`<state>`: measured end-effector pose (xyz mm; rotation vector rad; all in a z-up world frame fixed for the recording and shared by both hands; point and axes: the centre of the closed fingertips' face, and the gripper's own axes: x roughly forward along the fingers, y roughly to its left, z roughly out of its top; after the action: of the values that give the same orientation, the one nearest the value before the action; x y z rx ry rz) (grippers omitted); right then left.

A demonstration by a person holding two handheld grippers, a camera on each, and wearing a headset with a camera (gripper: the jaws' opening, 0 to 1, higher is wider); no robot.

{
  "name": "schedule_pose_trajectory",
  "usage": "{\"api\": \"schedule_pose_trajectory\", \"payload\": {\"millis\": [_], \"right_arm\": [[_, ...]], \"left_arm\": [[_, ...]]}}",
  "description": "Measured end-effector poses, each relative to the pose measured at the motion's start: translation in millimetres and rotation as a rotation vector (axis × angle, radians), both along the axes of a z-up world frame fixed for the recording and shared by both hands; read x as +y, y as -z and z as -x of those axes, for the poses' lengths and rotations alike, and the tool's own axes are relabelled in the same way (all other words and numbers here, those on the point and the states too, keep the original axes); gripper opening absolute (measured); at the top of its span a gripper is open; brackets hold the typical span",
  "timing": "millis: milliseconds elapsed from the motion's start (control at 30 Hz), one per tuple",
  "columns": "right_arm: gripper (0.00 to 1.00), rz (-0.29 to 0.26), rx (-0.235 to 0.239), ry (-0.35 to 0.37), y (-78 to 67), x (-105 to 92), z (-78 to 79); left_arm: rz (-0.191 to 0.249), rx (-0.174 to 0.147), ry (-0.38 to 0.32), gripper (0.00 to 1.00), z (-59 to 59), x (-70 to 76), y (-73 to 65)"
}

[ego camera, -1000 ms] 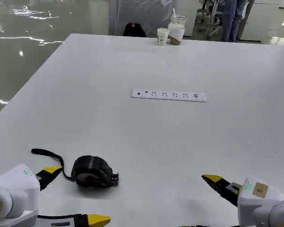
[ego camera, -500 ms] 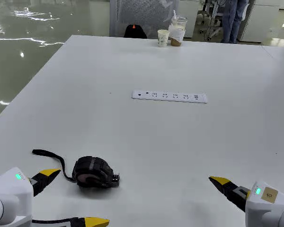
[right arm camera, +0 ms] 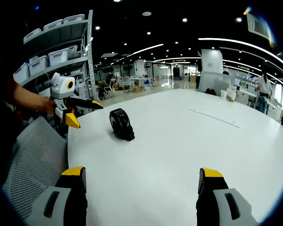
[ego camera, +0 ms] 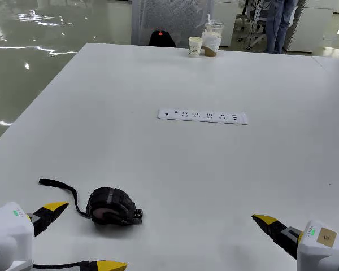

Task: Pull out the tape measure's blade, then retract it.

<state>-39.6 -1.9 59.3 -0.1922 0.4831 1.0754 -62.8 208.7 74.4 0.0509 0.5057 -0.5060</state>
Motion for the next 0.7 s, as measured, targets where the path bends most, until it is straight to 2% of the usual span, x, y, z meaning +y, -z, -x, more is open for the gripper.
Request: {"api": "schedule_pose_trajectory", "payload": {"millis": [233,700], "right_arm": [[0.99,0.003,-0.002,0.002,-0.8,-1.8,-0.5],[0.99,0.004,0.003,0.007,-0.4,-4.5,1.0]], "left_arm": [[0.009,0.012,0.002,0.99,1.8,-0.1,1.4],[-0.013,0.012,0.025,0.98,4.7,-3.8,-0.7]]}}
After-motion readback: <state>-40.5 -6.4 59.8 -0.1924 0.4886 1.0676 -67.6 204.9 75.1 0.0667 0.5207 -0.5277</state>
